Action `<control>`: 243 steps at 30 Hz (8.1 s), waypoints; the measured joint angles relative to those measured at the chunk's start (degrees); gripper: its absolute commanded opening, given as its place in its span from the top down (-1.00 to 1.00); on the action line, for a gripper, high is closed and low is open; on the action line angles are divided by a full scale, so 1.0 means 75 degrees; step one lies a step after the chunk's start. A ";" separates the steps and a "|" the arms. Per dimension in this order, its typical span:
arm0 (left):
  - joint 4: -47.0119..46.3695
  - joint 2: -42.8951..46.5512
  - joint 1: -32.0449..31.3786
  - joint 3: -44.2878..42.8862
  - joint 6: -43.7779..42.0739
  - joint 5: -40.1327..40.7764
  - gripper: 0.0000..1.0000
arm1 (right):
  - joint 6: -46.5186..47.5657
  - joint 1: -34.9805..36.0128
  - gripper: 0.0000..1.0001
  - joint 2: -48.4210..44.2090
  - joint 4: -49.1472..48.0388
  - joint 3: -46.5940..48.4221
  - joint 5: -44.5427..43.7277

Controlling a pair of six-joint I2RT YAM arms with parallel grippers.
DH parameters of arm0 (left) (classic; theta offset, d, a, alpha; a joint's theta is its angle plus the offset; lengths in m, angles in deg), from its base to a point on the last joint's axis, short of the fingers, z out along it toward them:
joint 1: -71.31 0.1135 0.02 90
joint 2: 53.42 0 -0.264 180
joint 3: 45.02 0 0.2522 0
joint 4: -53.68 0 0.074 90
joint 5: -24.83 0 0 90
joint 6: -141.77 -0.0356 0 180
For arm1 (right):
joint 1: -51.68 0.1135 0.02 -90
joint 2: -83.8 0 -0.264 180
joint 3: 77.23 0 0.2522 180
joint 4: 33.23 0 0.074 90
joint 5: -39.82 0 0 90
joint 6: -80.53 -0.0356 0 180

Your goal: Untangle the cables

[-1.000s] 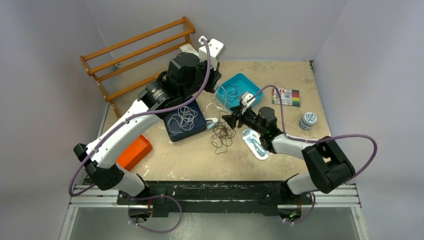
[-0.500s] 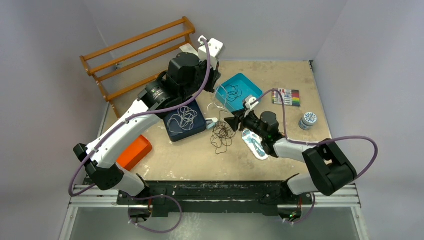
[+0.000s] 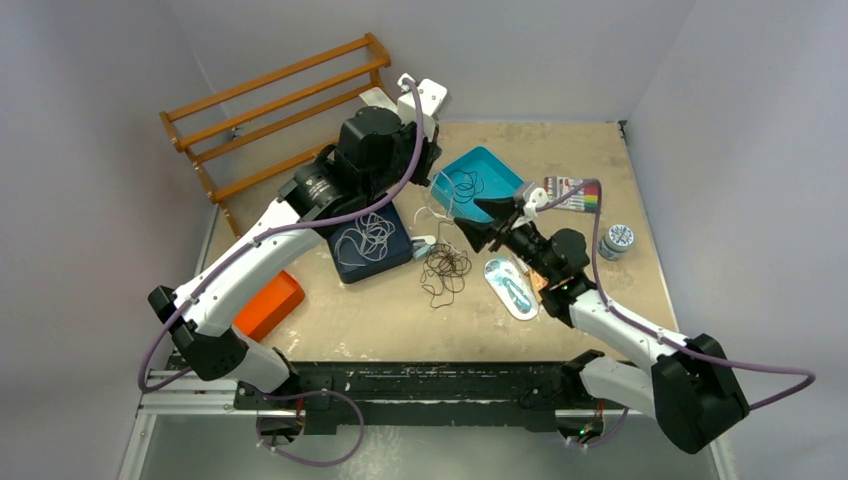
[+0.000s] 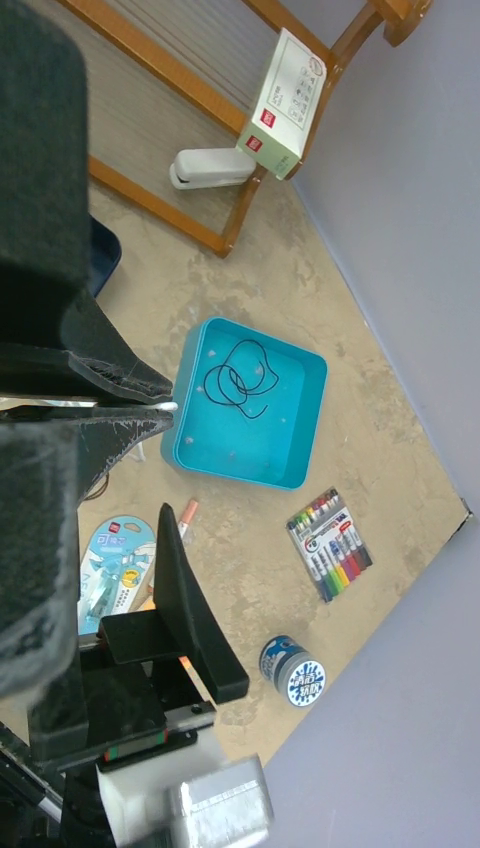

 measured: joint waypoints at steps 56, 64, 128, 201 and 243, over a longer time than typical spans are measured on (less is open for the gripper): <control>-0.2060 0.2792 0.0000 0.3698 0.0734 0.0087 -0.22 | -0.1035 -0.0003 1.00 -0.0959 0.3541 0.2066 -0.2669; -0.2591 0.3244 0.0000 0.4380 0.0839 0.0522 -0.22 | -0.1524 -0.0003 1.00 -0.1262 0.3882 0.2069 -0.3147; -0.7845 0.0000 0.0723 0.5444 0.3197 -0.1667 1.00 | -0.2917 0.0000 1.00 -0.1422 0.4243 0.2422 -0.2801; -0.2908 0.1950 0.0064 0.3870 0.0099 -0.1212 0.43 | 0.2110 0.0041 1.00 -0.1865 0.6158 0.6449 -0.1306; -0.4278 0.2393 0.0157 0.5316 0.0670 -0.4095 -0.06 | 0.2445 0.0006 1.00 -0.2113 0.5284 0.5473 0.0664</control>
